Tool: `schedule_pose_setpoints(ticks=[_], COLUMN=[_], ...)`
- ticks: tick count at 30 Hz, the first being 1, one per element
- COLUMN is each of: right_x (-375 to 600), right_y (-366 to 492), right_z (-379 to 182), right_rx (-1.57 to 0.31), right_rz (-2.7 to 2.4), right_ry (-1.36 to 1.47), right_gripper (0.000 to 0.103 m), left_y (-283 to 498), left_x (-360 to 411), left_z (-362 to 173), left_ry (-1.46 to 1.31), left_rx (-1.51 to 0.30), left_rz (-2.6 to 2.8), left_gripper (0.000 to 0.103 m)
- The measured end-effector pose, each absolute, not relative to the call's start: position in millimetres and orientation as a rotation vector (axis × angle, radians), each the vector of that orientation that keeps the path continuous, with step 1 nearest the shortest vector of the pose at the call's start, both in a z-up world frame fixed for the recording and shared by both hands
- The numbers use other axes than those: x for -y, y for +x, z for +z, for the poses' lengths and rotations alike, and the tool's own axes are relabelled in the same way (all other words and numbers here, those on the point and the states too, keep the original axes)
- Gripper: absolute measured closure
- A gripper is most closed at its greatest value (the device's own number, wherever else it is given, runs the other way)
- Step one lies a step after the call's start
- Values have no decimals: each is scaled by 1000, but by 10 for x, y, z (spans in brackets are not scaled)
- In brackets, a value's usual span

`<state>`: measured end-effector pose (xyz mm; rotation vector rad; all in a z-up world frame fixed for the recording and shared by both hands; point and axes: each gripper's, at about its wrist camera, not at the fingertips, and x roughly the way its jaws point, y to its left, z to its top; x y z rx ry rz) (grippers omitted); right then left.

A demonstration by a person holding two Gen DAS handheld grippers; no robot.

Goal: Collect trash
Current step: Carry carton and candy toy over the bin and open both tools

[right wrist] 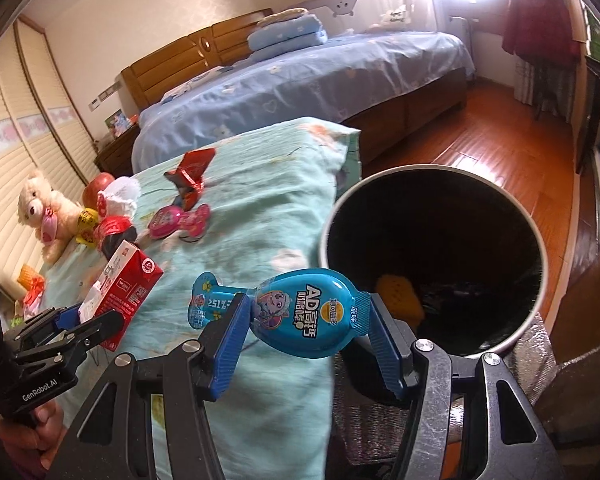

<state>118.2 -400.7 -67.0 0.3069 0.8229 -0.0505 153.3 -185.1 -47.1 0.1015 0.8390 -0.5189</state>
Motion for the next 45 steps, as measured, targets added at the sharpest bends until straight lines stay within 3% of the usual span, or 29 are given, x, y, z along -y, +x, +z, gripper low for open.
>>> schedule_pose_setpoints(ticks=[45], right_x=[5041], right_y=[1193], right_z=[-777], right_rx=[-845], right_rz=[-261], right_ry=[324], right_gripper=[44], left_y=[1730], left_x=[3218], left_z=[-467], left_ry=[243], left_rx=[-856], left_rz=[-706], left_gripper=[55])
